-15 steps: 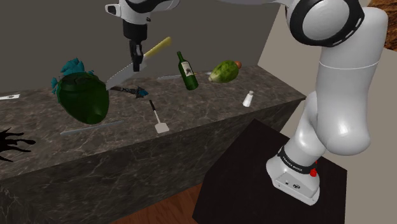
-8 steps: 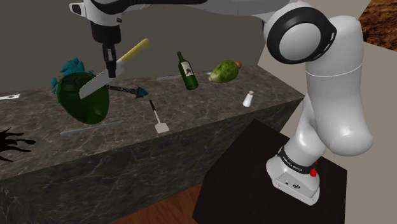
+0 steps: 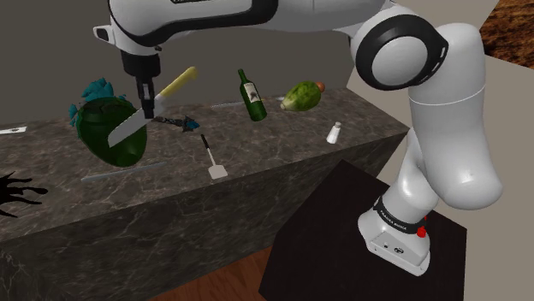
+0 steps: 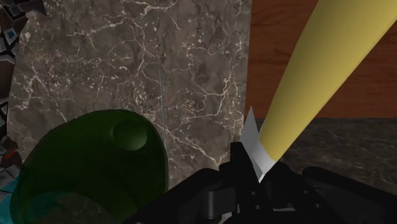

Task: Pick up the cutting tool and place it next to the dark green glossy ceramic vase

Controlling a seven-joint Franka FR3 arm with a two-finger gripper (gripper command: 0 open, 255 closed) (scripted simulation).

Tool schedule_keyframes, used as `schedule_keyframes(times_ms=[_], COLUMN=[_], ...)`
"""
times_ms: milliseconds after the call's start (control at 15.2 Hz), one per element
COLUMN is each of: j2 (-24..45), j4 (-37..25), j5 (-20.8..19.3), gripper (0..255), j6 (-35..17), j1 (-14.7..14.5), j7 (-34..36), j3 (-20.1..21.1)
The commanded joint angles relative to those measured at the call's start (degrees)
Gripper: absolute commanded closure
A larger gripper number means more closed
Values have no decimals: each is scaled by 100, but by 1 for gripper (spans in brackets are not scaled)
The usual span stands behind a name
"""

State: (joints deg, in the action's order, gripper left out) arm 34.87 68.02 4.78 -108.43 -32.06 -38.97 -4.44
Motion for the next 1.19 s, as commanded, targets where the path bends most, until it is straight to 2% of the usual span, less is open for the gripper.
schedule_keyframes(times_ms=[0,1122], j2=[3,300], j4=[152,984], j5=[4,50], gripper=[255,255], j6=[-157,-1284], j1=[-3,-13], j7=[-9,-75], j3=[1,26])
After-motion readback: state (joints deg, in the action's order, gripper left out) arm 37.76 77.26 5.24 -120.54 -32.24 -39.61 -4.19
